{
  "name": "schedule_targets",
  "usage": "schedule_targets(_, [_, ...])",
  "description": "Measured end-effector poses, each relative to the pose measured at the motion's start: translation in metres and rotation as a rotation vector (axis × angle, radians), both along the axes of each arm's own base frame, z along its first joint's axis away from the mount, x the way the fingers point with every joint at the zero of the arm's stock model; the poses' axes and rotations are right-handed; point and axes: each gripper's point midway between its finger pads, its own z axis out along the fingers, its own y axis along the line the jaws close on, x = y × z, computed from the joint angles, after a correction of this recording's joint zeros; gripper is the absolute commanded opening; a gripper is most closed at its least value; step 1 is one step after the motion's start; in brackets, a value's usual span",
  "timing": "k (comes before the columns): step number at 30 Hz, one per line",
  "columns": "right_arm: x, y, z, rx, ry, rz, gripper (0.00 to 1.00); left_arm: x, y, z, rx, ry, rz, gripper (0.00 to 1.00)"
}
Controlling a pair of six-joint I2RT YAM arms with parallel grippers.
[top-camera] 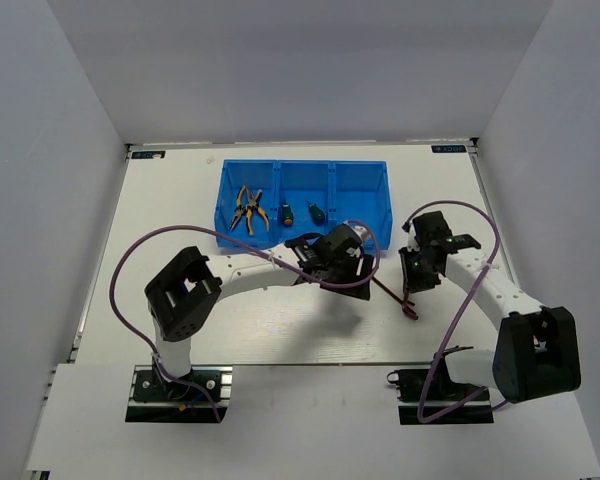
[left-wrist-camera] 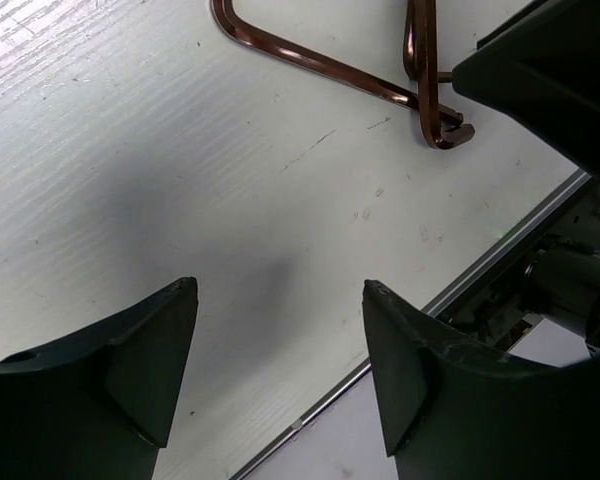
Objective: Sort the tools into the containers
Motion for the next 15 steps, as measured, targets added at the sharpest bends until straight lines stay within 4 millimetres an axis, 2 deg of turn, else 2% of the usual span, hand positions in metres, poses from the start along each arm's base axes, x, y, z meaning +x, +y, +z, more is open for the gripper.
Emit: schedule_targets(15, [-0.006, -0.003, -0.027, -0.011, 0.072, -0.037, 0.28, -0.003, -0.002, -0.001, 0.009, -0.005, 0.008, 0.77])
